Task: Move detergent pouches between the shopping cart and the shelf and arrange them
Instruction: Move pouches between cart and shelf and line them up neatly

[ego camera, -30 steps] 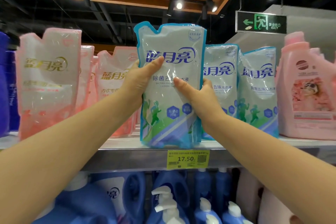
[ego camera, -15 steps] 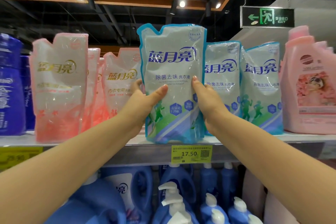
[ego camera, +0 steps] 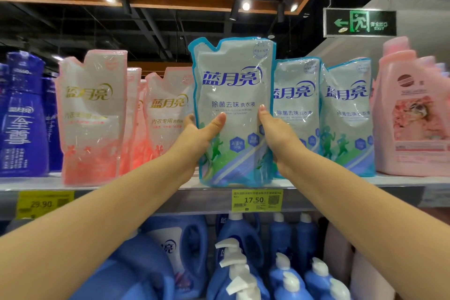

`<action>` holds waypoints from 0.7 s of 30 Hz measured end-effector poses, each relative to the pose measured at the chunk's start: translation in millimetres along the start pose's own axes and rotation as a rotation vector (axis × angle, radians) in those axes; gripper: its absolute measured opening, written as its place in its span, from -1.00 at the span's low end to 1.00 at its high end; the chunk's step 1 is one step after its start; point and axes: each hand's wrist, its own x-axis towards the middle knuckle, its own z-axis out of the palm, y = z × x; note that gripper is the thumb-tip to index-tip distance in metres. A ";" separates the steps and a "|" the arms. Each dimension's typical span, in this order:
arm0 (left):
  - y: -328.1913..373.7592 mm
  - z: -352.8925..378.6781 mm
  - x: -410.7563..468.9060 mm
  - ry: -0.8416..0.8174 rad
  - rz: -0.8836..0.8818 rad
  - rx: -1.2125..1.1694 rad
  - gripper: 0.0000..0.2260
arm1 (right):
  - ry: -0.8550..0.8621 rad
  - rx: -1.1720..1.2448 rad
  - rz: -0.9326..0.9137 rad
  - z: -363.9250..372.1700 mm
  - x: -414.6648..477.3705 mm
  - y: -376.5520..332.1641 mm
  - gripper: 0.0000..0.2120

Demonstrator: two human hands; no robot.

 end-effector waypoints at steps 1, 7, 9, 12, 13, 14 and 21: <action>2.2 -0.5 -1.6 0.017 0.011 0.020 -0.16 | 0.001 -0.004 0.004 -1.7 -2.5 -0.8 -0.48; 13.3 0.1 -13.8 0.103 0.165 0.140 -0.14 | 0.066 -0.054 -0.093 -10.5 -24.3 -6.3 -0.54; 17.7 0.7 -19.5 0.149 0.237 0.221 -0.14 | 0.101 -0.064 -0.141 -12.7 -31.1 -10.8 -0.53; 27.3 4.2 -32.1 0.202 0.344 0.270 -0.17 | 0.160 -0.072 -0.232 -17.3 -41.9 -18.7 -0.52; 31.0 6.3 -37.0 0.224 0.379 0.280 -0.20 | 0.176 -0.073 -0.259 -19.3 -45.6 -21.0 -0.53; 34.3 8.4 -42.7 0.248 0.413 0.290 -0.23 | 0.185 -0.066 -0.281 -21.3 -49.2 -22.9 -0.54; 38.5 29.7 -93.5 0.289 0.528 0.265 -0.56 | 0.170 -0.006 -0.383 -31.6 -93.2 -20.1 -0.70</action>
